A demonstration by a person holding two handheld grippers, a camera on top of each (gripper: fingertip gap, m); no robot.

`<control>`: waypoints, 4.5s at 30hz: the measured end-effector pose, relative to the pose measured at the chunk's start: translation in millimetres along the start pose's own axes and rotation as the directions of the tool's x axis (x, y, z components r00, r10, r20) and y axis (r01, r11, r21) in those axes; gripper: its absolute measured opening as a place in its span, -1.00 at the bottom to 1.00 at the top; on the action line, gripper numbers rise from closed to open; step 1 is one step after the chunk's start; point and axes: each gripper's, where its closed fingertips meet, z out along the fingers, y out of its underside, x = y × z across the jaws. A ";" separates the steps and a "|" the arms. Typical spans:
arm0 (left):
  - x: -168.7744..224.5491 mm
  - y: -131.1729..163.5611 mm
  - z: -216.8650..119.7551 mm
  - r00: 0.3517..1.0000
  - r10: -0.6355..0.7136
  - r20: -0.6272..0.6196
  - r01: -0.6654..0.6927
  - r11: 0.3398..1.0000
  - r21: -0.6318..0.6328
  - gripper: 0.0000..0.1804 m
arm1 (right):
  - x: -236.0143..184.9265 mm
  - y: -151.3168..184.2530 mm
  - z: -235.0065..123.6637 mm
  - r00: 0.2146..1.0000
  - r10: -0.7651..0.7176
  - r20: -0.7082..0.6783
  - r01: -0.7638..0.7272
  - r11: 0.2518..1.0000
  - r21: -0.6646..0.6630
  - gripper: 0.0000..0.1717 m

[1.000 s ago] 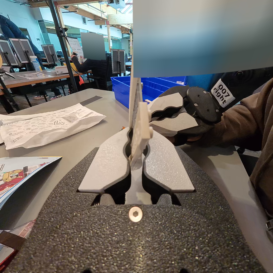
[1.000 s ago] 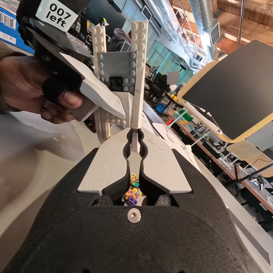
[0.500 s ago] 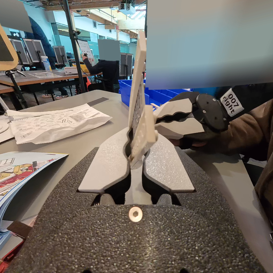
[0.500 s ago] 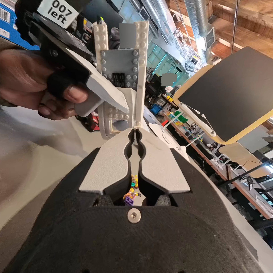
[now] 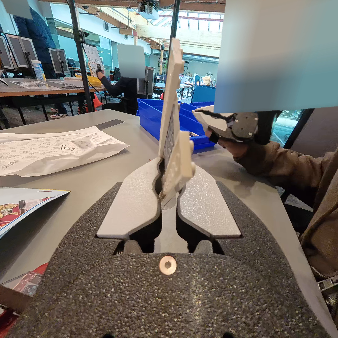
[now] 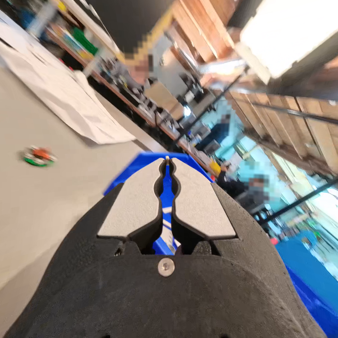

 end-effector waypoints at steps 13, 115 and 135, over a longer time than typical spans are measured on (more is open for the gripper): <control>-4.5 -2.0 -1.3 0.991 -0.130 -0.022 0.131 0.991 0.030 -0.88 | -53.1 -8.6 -5.6 0.983 0.005 0.182 -0.006 1.000 0.005 -0.88; -29.1 -7.8 -12.0 0.839 -0.543 -0.043 0.534 0.805 0.261 -0.87 | -233.4 -182.1 -52.1 0.834 -0.311 0.456 0.066 0.876 0.477 -0.91; -38.9 -16.4 -20.0 0.874 -0.487 -0.010 0.471 0.840 0.270 -0.88 | -245.5 -177.7 -71.8 0.725 -0.306 0.617 -0.060 0.865 0.499 -1.00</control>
